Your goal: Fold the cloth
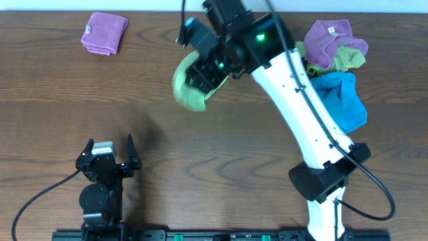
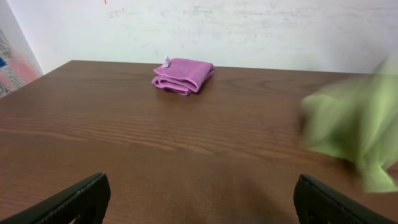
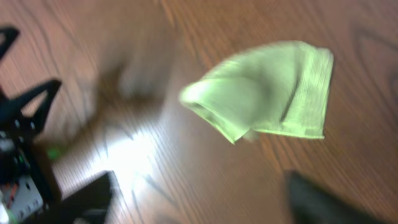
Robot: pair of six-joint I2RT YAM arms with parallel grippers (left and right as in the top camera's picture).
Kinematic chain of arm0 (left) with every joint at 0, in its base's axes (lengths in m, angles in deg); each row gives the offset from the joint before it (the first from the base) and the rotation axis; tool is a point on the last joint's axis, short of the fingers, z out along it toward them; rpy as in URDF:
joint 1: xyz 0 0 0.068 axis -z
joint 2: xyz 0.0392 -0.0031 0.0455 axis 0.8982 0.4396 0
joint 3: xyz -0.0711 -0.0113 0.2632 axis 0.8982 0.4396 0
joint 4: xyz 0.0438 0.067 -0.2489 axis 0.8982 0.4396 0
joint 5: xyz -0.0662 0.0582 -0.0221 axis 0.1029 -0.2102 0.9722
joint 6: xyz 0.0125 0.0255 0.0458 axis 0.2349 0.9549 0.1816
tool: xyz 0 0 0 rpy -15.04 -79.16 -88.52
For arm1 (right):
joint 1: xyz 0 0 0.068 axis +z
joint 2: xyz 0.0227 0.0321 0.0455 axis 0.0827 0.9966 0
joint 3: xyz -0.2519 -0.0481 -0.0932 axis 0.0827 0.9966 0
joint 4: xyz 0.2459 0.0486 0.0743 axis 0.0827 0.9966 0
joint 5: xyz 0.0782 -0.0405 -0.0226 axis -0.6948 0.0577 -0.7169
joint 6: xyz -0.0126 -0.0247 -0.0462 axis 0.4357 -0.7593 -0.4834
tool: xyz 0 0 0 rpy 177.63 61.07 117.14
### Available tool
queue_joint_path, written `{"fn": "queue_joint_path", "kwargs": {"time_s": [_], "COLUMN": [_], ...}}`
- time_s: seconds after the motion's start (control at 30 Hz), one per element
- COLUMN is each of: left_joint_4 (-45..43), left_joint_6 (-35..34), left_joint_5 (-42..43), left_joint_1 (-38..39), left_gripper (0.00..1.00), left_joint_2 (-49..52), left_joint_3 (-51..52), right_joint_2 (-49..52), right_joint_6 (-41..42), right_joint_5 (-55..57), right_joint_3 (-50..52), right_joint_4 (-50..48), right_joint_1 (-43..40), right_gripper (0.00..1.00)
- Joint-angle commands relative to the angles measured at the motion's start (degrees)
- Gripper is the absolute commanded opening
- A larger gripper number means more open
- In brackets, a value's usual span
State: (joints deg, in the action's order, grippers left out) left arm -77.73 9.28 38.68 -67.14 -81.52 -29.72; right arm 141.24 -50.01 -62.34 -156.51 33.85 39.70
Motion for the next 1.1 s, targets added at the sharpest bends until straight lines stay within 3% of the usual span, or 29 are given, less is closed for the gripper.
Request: {"fn": "queue_joint_path", "kwargs": {"time_s": [0.0,0.23,0.47,1.07], "left_joint_4": [1.6,1.6,1.6,1.6], "left_joint_6": [0.8,0.8,0.8,0.8], "left_joint_5": [-1.0,-1.0,-1.0,-1.0], "left_joint_1": [-0.2,-0.2,-0.2,-0.2], "left_gripper": [0.95,0.95,0.95,0.95], "left_joint_2": [-0.2,-0.2,-0.2,-0.2], "left_joint_3": [1.8,1.8,1.8,1.8], "right_joint_2": [1.3,5.7,17.7,22.8], "right_joint_6": [-1.5,-1.6,1.8,9.5], "right_joint_5": [6.0,4.5,-9.4,1.9], "right_joint_3": [-0.5,4.6,10.4,10.6], "right_joint_4": [0.2,-1.7,-13.5,-24.4], "right_joint_1": [-1.5,-4.0,-5.9,-10.7], "right_gripper": [0.99,0.99,0.82,0.78]}}
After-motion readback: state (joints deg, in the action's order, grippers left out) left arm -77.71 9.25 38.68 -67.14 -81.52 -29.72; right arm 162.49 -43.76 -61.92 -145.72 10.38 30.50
